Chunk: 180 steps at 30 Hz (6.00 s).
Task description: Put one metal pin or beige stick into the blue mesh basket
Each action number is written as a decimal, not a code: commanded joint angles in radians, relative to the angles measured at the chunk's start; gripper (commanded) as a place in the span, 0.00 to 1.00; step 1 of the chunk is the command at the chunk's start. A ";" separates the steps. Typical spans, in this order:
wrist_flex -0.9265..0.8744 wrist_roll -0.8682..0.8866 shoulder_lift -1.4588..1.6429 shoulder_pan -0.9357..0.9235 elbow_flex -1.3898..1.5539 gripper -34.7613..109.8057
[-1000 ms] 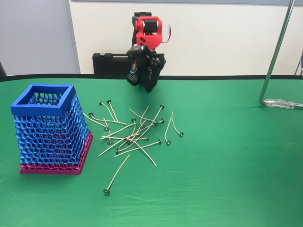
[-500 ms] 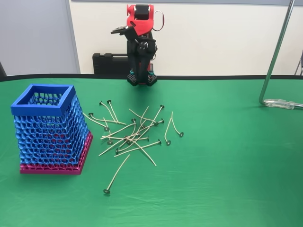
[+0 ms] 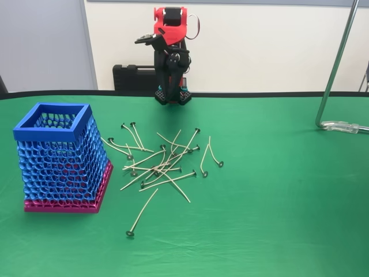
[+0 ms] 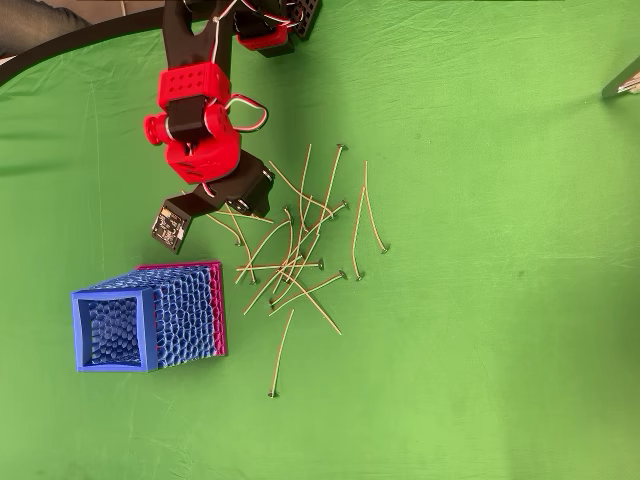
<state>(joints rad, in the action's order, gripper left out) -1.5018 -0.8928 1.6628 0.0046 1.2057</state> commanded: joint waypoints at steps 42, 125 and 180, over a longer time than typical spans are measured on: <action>0.137 0.172 -0.086 -0.236 -0.166 0.24; 0.790 0.646 -0.097 -0.098 0.759 0.25; 1.177 0.434 0.221 -0.124 0.640 0.24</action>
<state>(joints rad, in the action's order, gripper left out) -0.3467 -0.4725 1.8699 -0.1012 1.9067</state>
